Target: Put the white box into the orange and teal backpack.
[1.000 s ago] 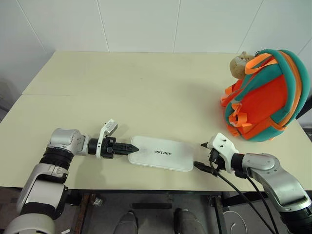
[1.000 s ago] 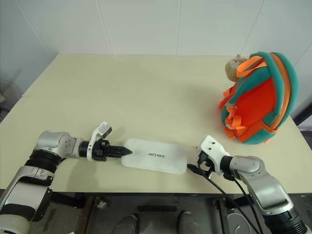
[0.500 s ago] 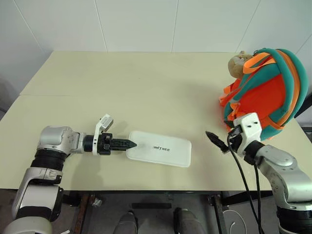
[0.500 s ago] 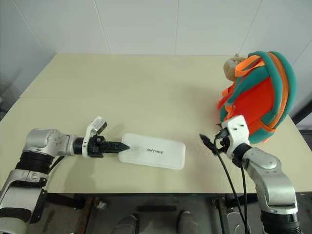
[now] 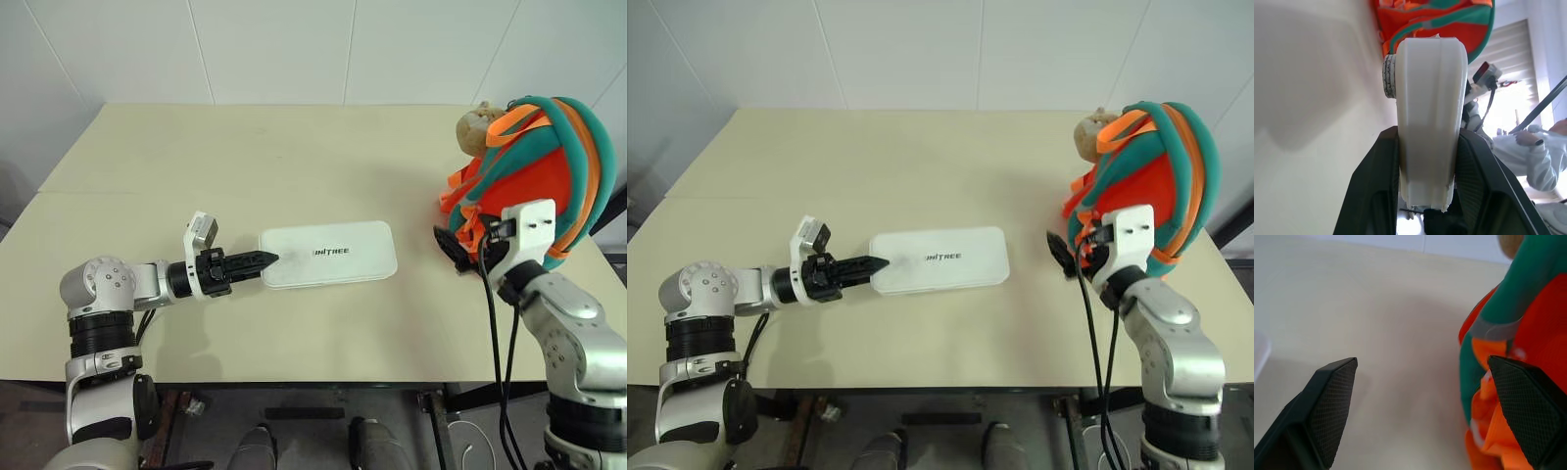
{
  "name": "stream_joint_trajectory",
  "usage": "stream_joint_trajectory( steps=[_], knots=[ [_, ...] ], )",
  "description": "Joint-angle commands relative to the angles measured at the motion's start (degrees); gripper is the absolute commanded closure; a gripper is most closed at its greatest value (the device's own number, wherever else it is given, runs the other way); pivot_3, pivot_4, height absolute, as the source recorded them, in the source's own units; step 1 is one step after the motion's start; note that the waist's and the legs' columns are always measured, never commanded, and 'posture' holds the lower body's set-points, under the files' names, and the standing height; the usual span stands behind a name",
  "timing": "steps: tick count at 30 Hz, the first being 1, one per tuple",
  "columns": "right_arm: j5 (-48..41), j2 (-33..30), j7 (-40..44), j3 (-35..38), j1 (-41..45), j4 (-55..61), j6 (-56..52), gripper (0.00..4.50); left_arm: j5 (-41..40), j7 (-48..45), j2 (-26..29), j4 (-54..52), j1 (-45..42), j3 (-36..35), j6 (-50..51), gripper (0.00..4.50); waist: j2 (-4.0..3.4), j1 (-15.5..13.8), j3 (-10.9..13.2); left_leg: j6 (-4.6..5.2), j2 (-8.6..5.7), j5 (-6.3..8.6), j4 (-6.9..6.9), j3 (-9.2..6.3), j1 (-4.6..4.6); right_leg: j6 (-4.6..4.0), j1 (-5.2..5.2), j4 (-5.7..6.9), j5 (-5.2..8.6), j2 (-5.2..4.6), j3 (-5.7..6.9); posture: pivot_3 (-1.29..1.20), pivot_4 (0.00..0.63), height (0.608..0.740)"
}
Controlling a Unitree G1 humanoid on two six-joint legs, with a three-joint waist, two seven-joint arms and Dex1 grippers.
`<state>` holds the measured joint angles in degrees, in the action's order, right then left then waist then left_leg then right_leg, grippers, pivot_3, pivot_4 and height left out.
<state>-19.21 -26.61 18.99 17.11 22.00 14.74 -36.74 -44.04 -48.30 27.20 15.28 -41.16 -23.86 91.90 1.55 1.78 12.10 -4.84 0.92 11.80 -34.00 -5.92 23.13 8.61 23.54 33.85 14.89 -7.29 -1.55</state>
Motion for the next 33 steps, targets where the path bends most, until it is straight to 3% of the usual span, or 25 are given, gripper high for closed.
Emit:
stream_joint_trajectory(
  steps=[1, 3, 4, 14, 19, 27, 29, 33],
  knots=[
    [2.98, 0.08, -2.91, -0.47, 4.17, -6.00, 4.22, 0.00, -3.43, 2.53, -1.37, -3.25, 0.32, -3.24, 0.60, 3.26, 0.00, -0.16, 0.00, 0.00, -0.01, 0.00, 0.01, 0.00, 0.01, 0.00, 0.00, 0.00, 0.00, 0.00, -0.01, 0.00, 0.150, 0.740],
    [5.63, -0.25, -3.61, -2.32, 7.36, -11.16, 7.52, 0.00, -4.17, 4.22, -2.56, -4.08, 0.93, -4.20, 0.60, 3.26, 0.00, -0.18, 0.00, -0.01, -0.01, 0.00, 0.03, 0.00, 0.01, 0.11, 0.00, 0.00, -0.06, 0.00, -0.02, 0.00, 0.150, 0.740],
    [6.83, -0.22, -4.01, -3.08, 9.02, -13.73, 9.66, 0.00, -4.57, 5.02, -3.09, -4.45, 1.15, -4.62, 0.60, 3.26, 0.00, -0.17, 0.00, -0.01, -0.01, 0.01, 0.05, 0.01, 0.02, 0.55, 0.01, 0.00, -0.30, 0.00, -0.02, 0.00, 0.150, 0.740],
    [12.84, 2.53, -12.05, -4.53, 25.82, -39.14, 22.54, 0.00, -7.86, 11.03, -5.50, -7.00, 3.08, -7.06, 0.60, 3.26, -0.02, 0.10, 0.01, -0.04, -0.02, 0.03, 0.15, 0.12, 0.02, 0.63, 0.08, -0.05, -0.34, 0.01, -0.17, 0.00, 0.150, 0.740],
    [10.88, 3.48, -13.66, -2.72, 30.47, -43.28, 25.20, 1.56, -8.87, 13.14, -6.15, -7.89, 3.82, -8.67, 0.59, 3.27, -0.03, 0.04, 0.02, -0.04, -0.03, 0.03, 0.19, 0.12, 0.04, 0.66, 0.10, -0.07, -0.36, 0.01, -0.21, 0.00, 0.150, 0.740],
    [6.42, 3.92, -4.33, -5.83, 26.56, -29.95, 20.53, 4.26, -9.93, 15.58, -4.99, -8.71, 4.41, -10.67, 0.35, 3.27, -0.05, 0.24, 0.03, -0.05, -0.03, 0.05, 0.22, 0.13, 0.04, 0.69, 0.11, -0.09, -0.36, 0.04, -0.22, 0.00, 0.150, 0.740],
    [5.10, 3.83, -1.27, -7.30, 24.79, -24.68, 19.10, 4.50, -8.89, 16.27, -3.85, -7.81, 4.08, -11.18, -0.86, 3.27, -0.06, 0.39, 0.03, -0.06, -0.01, 0.06, 0.23, 0.12, 0.04, 0.69, 0.13, -0.07, -0.36, 0.07, -0.22, 0.00, 0.150, 0.740],
    [0.24, 3.66, 3.59, -9.27, 21.46, -13.10, 12.18, 4.50, -7.61, 16.36, 0.55, -4.78, 3.01, -12.15, -3.67, 3.27, -0.07, 0.75, 0.04, -0.08, 0.02, 0.06, 0.25, 0.12, 0.03, 0.68, 0.17, -0.02, -0.36, 0.11, -0.24, 0.00, 0.150, 0.740]
  ],
)
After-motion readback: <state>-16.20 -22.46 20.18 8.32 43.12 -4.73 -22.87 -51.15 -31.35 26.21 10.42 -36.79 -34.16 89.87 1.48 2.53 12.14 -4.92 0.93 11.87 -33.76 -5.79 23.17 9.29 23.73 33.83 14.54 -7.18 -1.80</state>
